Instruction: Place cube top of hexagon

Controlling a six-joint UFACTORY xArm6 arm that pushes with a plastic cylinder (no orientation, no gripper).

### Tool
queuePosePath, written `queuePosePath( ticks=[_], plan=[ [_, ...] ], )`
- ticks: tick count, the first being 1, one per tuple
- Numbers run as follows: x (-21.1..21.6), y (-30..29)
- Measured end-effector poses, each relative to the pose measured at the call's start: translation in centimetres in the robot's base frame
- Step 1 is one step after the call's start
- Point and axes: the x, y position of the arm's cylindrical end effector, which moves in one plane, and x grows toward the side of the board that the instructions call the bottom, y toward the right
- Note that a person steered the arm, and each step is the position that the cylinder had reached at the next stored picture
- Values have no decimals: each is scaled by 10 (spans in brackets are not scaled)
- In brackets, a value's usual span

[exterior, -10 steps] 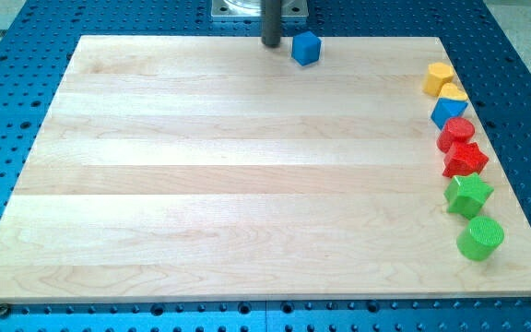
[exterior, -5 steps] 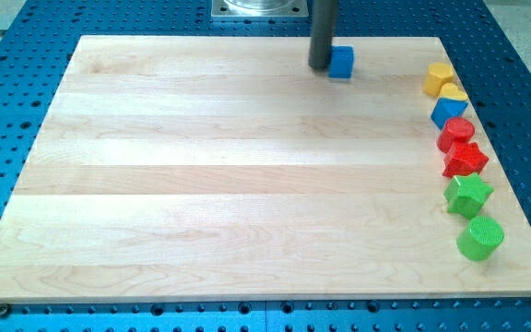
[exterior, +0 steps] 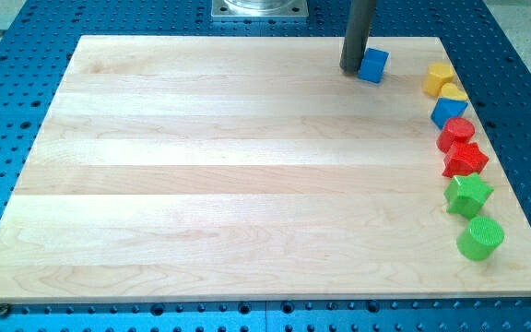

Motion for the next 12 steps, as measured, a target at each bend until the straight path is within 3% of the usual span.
queuePosePath(
  ticks=[2, 3, 5, 12],
  plan=[
    [26, 1],
    [22, 40],
    [-33, 50],
    [-13, 82]
  ],
)
